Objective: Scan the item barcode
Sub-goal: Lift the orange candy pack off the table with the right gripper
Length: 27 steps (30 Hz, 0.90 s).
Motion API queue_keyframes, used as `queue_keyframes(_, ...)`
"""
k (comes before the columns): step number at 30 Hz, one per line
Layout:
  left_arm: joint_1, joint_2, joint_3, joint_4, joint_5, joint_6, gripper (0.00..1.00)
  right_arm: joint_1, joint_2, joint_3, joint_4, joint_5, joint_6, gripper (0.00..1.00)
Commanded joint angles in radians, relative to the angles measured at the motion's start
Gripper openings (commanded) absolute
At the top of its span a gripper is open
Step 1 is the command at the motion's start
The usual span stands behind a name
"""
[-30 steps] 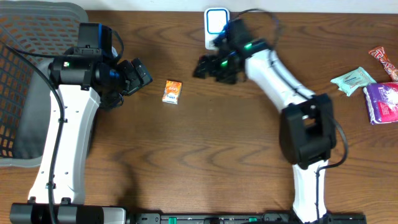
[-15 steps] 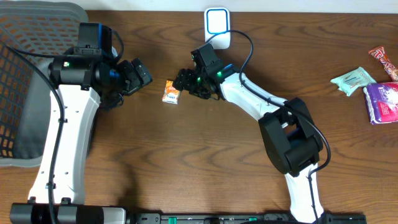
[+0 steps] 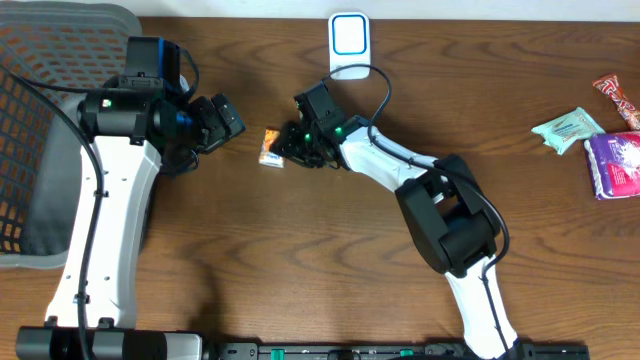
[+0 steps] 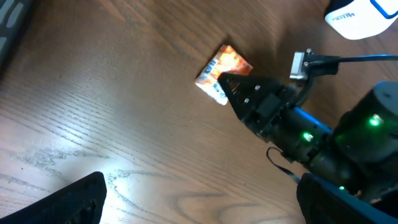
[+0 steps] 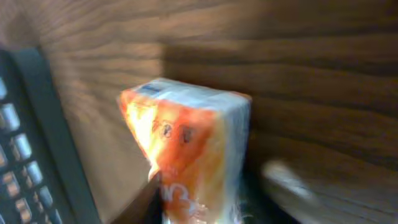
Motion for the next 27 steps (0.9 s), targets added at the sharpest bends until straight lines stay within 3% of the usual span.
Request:
queue_keyframes(1, 0.003, 0.005, 0.007, -0.003, -0.003, 0.013, 0.98, -0.005, 0.066, -0.023, -0.032, -0.002, 0.01, 0.09)
queue_keyframes(2, 0.003, 0.006, 0.007, -0.003, -0.003, 0.013, 0.98, -0.014, 0.065, -0.023, -0.031, -0.032, 0.011, 0.01)
queue_keyframes(12, 0.003, 0.005, 0.007, -0.003, -0.003, 0.013, 0.98, -0.159, 0.065, -0.023, 0.058, -0.557, -0.261, 0.01)
queue_keyframes(20, 0.003, 0.006, 0.007, -0.003, -0.003, 0.013, 0.98, -0.317, 0.065, -0.023, 0.205, -0.968, -0.335, 0.01)
queue_keyframes(27, 0.003, 0.005, 0.007, -0.003, -0.003, 0.013, 0.98, -0.378, 0.065, -0.023, 0.219, -1.14, -0.439, 0.01)
